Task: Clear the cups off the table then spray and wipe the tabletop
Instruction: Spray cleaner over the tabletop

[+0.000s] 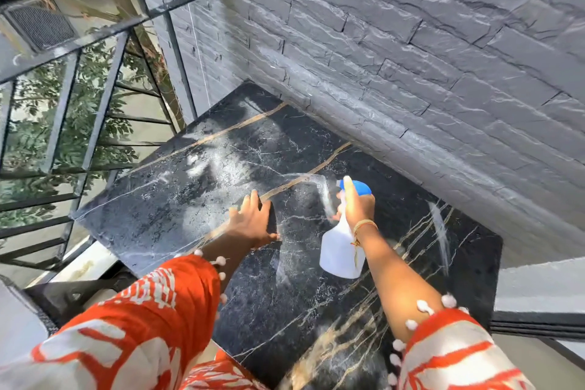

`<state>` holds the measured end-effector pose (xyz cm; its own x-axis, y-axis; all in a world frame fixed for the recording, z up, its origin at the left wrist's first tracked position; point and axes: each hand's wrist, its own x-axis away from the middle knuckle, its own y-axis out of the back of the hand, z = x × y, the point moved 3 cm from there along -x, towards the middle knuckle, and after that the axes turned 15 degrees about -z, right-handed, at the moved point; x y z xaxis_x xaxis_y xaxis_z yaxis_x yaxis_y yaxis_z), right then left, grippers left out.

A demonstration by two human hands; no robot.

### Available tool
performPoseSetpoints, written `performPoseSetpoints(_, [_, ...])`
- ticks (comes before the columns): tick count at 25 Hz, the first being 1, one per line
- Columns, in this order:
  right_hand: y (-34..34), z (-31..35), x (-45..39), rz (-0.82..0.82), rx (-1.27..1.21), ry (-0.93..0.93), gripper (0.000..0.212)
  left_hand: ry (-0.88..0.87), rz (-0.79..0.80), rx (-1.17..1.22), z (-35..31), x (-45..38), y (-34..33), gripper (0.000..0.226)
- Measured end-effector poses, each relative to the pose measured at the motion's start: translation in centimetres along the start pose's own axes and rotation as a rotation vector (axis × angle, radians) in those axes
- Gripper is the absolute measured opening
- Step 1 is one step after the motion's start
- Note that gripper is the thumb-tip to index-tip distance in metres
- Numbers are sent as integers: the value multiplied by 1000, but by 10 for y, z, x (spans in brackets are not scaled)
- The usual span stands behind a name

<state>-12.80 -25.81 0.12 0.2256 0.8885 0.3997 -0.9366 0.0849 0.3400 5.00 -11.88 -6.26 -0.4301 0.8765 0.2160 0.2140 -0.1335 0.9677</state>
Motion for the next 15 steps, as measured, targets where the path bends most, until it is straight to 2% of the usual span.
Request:
performPoseSetpoints(4, [2,-3,-5,18,-22,-64,32,-86,28,-9,-4,-3,0,113])
performPoseSetpoints(8, [8,7,-9,-108,-88,-29,34,-115,35,-56,-6,-6,0,119])
performPoseSetpoints(11, [7,21,-12,-45,-172,-12,29,-108,101,-40,-7,-10,-2,121])
performPoseSetpoints(15, [-1,48,-18,0,-147,124,35,-80,226,-58,-9,-13,-4,117])
